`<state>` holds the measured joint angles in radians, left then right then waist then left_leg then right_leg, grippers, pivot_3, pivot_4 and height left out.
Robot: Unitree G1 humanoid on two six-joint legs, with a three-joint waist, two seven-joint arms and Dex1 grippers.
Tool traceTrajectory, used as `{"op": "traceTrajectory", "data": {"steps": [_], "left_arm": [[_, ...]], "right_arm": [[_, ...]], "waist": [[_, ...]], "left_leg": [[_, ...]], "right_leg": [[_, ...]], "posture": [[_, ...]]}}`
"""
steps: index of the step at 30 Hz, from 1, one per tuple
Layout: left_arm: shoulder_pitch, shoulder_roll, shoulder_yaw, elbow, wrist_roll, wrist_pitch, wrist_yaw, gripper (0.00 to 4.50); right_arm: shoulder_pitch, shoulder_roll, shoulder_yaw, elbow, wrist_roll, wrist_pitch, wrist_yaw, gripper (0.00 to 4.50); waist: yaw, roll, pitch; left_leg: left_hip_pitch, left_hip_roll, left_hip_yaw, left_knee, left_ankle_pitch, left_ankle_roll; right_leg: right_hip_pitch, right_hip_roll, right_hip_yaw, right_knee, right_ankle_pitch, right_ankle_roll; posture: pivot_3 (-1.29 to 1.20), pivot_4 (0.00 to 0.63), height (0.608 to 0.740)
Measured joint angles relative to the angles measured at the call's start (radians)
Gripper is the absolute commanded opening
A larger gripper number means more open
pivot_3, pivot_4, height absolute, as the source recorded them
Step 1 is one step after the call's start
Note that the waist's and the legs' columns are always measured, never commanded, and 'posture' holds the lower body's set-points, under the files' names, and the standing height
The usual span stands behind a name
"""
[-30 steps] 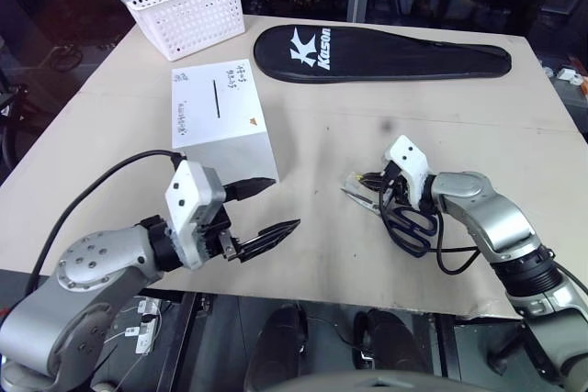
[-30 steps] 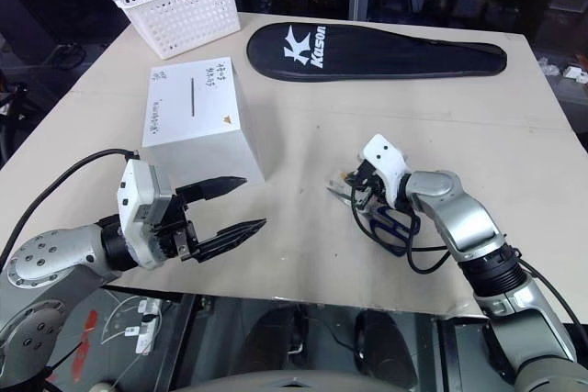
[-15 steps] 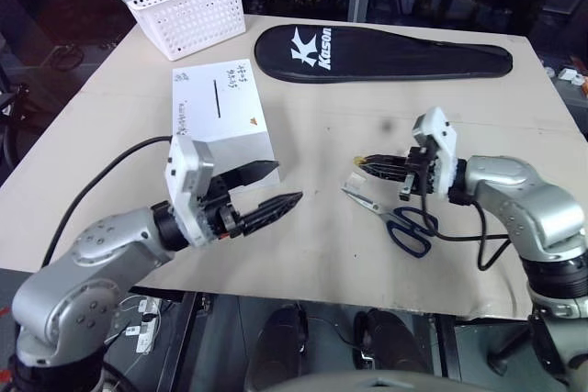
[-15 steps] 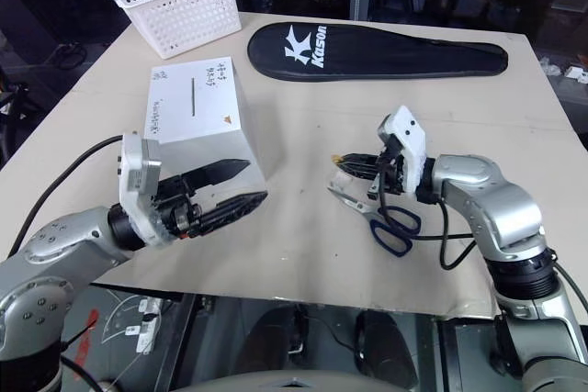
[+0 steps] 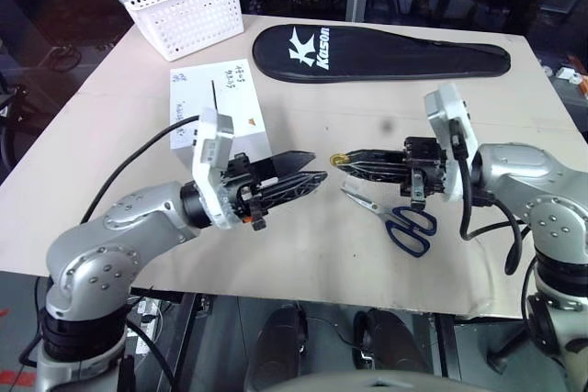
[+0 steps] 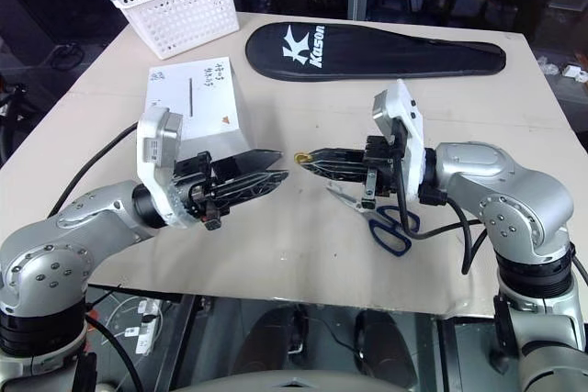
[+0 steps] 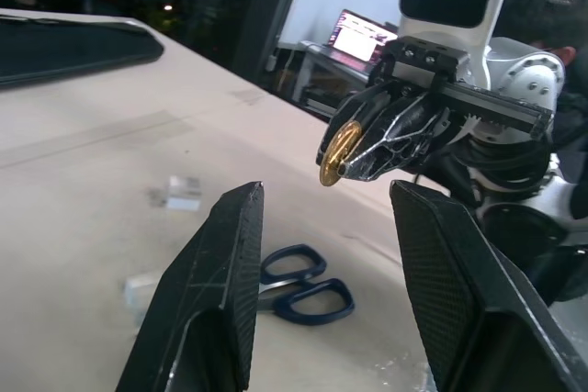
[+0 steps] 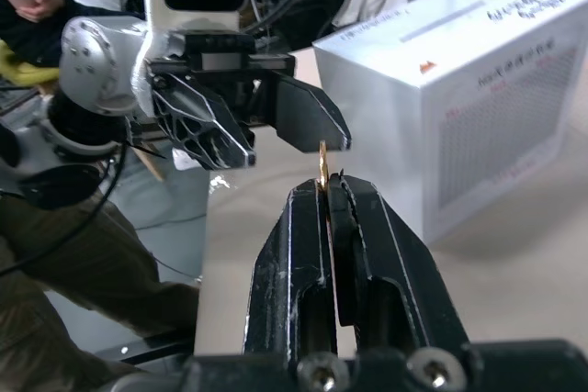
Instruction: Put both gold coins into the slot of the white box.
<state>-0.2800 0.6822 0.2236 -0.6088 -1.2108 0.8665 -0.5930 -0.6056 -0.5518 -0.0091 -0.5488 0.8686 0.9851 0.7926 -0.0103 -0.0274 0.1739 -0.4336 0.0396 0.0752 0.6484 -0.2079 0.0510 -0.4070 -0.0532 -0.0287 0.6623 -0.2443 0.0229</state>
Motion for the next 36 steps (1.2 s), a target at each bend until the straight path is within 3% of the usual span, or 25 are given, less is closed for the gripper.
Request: {"op": "traceTrajectory", "data": {"steps": [2,19,20,21,22,23,36], "left_arm": [[-0.011,0.0,-0.002,0.008,-0.004,0.0,0.002,1.33],[-0.06,-0.008,-0.04,0.013,-0.067,0.002,0.057,1.33],[-0.063,-0.008,-0.04,0.013,-0.075,0.002,0.056,0.77],[-0.065,-0.008,-0.04,0.012,-0.079,0.002,0.056,0.6],[-0.066,-0.007,-0.04,0.012,-0.091,0.002,0.052,0.09],[-0.067,-0.005,-0.038,0.013,-0.091,0.002,0.05,0.03],[-0.056,0.015,-0.04,0.011,-0.102,0.001,0.023,0.03]], "right_arm": [[-0.005,-0.002,0.0,-0.007,0.019,0.004,-0.011,0.0],[-0.021,-0.029,0.004,-0.021,0.073,0.009,-0.034,0.0],[-0.021,-0.029,0.008,-0.021,0.074,0.008,-0.033,0.0],[-0.021,-0.03,0.009,-0.021,0.074,0.008,-0.033,0.0],[-0.021,-0.03,0.009,-0.019,0.074,0.008,-0.034,0.0],[-0.021,-0.031,0.009,-0.017,0.078,0.008,-0.031,0.0],[-0.018,-0.044,0.012,-0.012,0.086,0.0,-0.005,0.0]], "waist": [[0.0,0.0,0.0],[0.0,0.0,0.0],[0.0,0.0,0.0],[0.001,0.0,0.0],[0.0,0.0,0.0],[0.0,0.0,0.0],[0.0,0.0,0.0]], "left_leg": [[0.0,0.0,0.0,0.0,0.0,0.0],[0.0,0.0,0.0,0.0,0.0,0.0],[0.0,0.0,0.0,0.0,0.0,0.0],[0.0,0.0,0.0,0.0,0.0,0.0],[0.0,0.0,0.0,0.0,0.0,0.0],[0.0,0.0,0.0,0.0,0.0,0.0],[0.0,0.0,0.0,0.0,0.0,0.0]], "right_leg": [[0.0,0.0,0.0,0.0,0.0,0.0],[0.0,0.0,0.0,0.0,0.0,0.0],[0.0,0.0,0.0,0.0,0.0,0.0],[0.0,0.0,0.0,0.0,0.0,0.0],[0.0,0.0,0.0,0.0,0.0,0.0],[0.0,0.0,0.0,0.0,0.0,0.0],[0.0,0.0,0.0,0.0,0.0,0.0]], "posture": [[0.0,0.15,0.74],[0.0,0.15,0.74],[0.0,0.15,0.74],[0.0,0.15,0.74],[0.0,0.15,0.74],[0.0,0.15,0.74],[0.0,0.15,0.74]]}}
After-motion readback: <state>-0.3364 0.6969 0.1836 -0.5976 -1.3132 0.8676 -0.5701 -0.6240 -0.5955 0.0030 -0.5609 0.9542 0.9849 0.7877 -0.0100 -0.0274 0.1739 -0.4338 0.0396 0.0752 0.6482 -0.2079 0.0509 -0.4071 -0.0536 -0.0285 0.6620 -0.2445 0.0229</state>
